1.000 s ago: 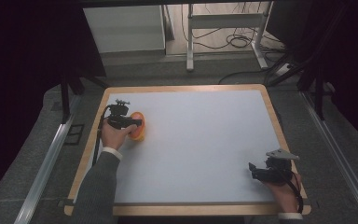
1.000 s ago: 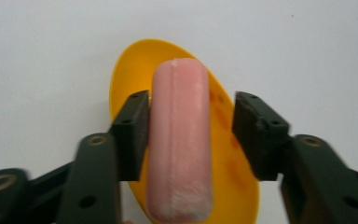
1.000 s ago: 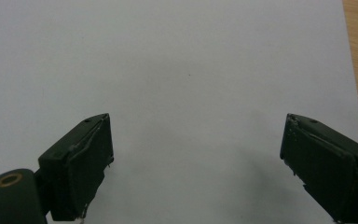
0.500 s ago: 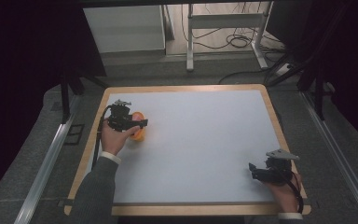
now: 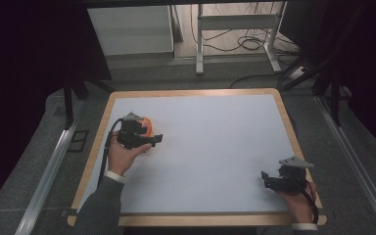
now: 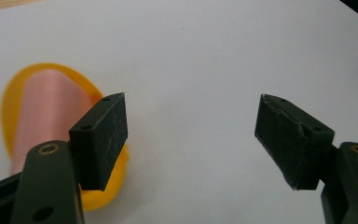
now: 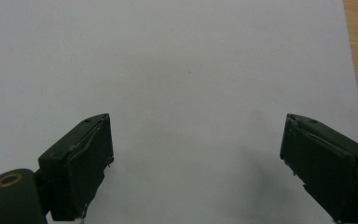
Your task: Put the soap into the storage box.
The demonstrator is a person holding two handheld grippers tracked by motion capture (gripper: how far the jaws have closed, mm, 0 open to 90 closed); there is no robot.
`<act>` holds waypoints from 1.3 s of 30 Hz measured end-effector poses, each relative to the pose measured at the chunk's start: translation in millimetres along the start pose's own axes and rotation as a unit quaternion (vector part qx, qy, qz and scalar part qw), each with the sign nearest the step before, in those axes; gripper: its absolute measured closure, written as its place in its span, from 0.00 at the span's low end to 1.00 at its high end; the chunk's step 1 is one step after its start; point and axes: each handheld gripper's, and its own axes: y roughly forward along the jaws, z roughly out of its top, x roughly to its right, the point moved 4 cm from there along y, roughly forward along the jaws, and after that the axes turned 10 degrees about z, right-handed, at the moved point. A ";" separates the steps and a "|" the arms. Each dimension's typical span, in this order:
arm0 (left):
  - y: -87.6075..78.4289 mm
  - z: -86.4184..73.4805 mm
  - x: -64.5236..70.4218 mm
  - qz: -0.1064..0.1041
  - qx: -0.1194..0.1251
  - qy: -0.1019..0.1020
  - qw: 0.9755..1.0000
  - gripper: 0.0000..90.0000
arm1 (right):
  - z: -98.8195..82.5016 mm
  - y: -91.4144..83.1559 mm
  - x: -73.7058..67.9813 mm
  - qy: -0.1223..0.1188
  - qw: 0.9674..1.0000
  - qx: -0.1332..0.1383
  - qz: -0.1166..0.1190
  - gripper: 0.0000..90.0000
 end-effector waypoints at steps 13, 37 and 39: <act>-1.3 -45.9 25.8 -0.041 -0.009 0.023 0.999 0.29 | 1.3 -2.0 -1.2 -0.002 1.000 0.006 0.004 0.10; -8.9 -98.4 28.3 -0.048 -0.012 0.010 0.999 0.30 | 4.8 -5.6 -4.4 -0.001 1.000 0.019 0.018 0.10; -9.4 -98.5 28.6 -0.050 -0.011 0.010 0.999 0.30 | 5.0 -5.9 -4.5 -0.002 1.000 0.020 0.017 0.10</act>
